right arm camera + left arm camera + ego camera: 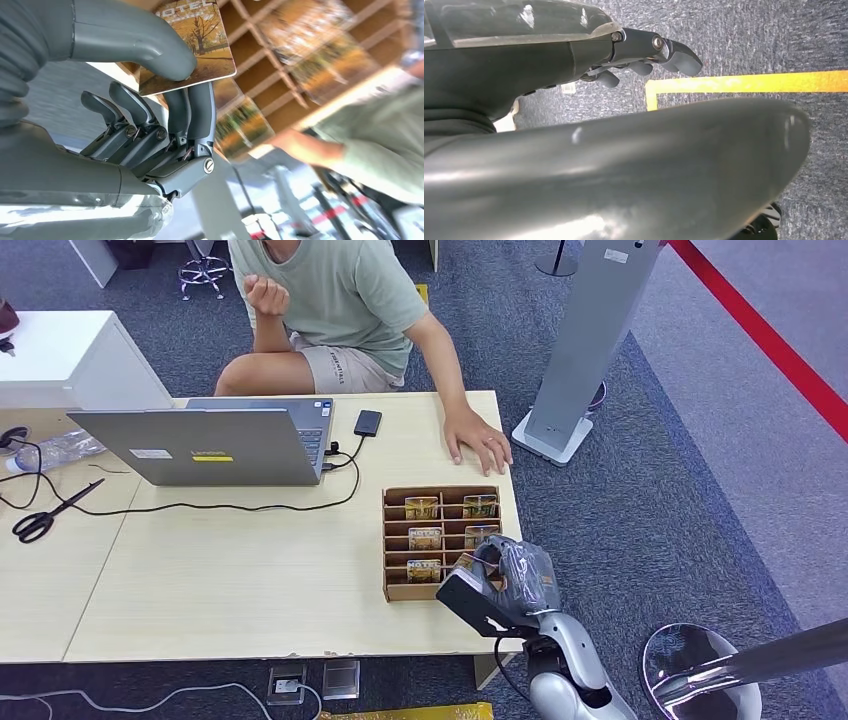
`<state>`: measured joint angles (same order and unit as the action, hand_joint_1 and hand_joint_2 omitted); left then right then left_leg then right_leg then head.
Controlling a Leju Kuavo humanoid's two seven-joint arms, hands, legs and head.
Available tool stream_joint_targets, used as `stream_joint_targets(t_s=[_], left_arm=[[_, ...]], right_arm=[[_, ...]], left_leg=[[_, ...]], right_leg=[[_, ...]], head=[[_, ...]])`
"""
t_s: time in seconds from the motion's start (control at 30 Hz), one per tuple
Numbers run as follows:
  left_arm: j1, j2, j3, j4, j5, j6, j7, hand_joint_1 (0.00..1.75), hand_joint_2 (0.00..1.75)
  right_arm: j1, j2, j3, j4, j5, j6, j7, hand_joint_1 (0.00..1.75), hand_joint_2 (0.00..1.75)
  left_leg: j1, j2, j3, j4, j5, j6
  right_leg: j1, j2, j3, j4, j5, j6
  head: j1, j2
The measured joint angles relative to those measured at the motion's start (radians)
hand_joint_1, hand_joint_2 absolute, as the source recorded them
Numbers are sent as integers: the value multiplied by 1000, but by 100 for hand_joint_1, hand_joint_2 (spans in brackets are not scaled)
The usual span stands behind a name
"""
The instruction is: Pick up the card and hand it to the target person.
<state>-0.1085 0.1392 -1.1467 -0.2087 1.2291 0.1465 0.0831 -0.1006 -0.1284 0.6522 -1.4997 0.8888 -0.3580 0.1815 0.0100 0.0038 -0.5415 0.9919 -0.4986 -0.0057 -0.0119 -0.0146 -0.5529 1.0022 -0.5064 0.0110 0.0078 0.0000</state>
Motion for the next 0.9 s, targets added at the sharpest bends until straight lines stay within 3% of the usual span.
stream_joint_targets(t_s=[0.2,0.57,0.7,0.9], left_arm=[[0,0,0,0,-10,-8,-7,0,0],[0,0,-1,0,-39,-29,-18,0,0],[-4,0,-3,0,-65,-40,-23,0,0],[-21,0,-8,0,-68,-43,-38,0,0]], right_arm=[[7,0,-5,-66,11,-20,-78,168,175],[-97,1,0,-106,32,99,-64,168,175],[-253,17,13,-52,-37,178,-56,168,175],[-630,90,51,237,-146,212,-68,168,175]], left_leg=[[0,0,0,0,0,0],[0,0,-1,0,0,0],[0,1,-2,0,2,0],[0,-1,-4,0,7,0]], right_leg=[[0,0,0,0,0,0],[0,0,1,0,0,0],[0,1,0,1,2,-1],[0,-2,-2,1,6,-1]], head=[[0,0],[0,0],[1,0],[0,0]])
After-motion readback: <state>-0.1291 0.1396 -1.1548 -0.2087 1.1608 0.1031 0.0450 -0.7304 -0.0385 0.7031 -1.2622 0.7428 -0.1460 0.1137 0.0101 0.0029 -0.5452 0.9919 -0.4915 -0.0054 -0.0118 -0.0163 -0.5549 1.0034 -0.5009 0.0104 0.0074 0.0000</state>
